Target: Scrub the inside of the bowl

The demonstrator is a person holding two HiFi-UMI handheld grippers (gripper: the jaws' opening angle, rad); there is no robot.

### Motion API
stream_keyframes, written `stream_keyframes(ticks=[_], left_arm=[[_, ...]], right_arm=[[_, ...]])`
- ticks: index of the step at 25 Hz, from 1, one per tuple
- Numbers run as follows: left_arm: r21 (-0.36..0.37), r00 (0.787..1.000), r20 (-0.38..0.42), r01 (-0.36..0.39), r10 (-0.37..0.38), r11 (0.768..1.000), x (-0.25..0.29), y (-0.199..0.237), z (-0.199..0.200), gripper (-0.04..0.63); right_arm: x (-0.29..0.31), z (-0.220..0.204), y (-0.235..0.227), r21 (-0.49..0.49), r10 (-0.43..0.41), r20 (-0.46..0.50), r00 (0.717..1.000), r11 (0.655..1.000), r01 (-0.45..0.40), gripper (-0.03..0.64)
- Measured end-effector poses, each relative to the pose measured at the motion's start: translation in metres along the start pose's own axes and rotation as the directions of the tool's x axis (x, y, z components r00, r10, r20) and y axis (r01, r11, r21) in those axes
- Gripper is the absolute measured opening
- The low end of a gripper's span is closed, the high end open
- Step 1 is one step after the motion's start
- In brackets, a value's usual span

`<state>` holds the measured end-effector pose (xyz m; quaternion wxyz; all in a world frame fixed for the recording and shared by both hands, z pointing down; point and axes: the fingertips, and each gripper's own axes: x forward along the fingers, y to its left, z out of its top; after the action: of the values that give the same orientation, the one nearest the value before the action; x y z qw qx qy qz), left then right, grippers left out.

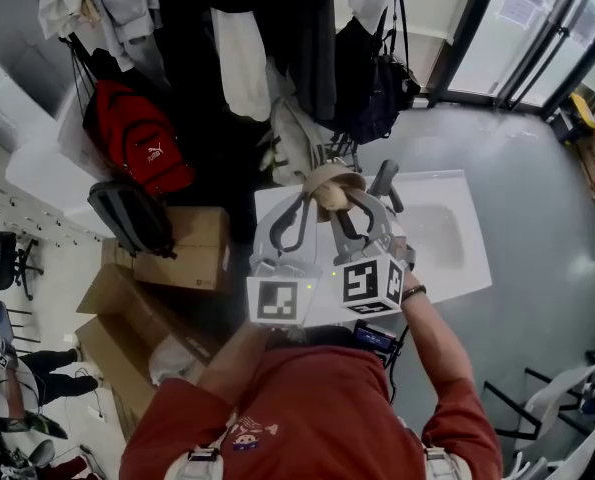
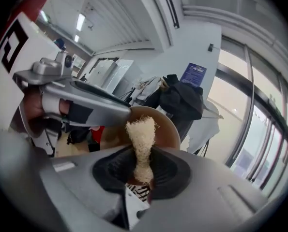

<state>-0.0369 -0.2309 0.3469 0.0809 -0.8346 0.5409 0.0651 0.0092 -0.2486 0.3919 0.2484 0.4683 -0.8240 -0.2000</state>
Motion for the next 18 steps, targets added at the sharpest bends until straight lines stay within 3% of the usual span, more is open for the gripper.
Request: stream_keyframes(ticks=[6, 12, 18], left_arm=[[0.001, 1.0, 0.004, 0.008, -0.008, 1.0, 0.001, 0.003, 0.002, 0.032], [-0.01, 1.0, 0.004, 0.01, -0.01, 1.0, 0.001, 0.002, 0.002, 0.032], [-0.014, 1.0, -0.009, 0.014, -0.014, 1.0, 0.001, 0.0, 0.0, 0.032]], right_arm=[[0.002, 0.006, 0.005, -0.241, -0.009, -0.003, 1.0, 0.97, 0.008, 0.077], [0.003, 0.001, 0.015, -0.546, -0.032, -0.002, 0.999, 0.838, 0.026, 0.077], [0.004, -0.005, 0.017, -0.67, -0.037, -0.015, 0.999, 0.742, 0.018, 0.077]])
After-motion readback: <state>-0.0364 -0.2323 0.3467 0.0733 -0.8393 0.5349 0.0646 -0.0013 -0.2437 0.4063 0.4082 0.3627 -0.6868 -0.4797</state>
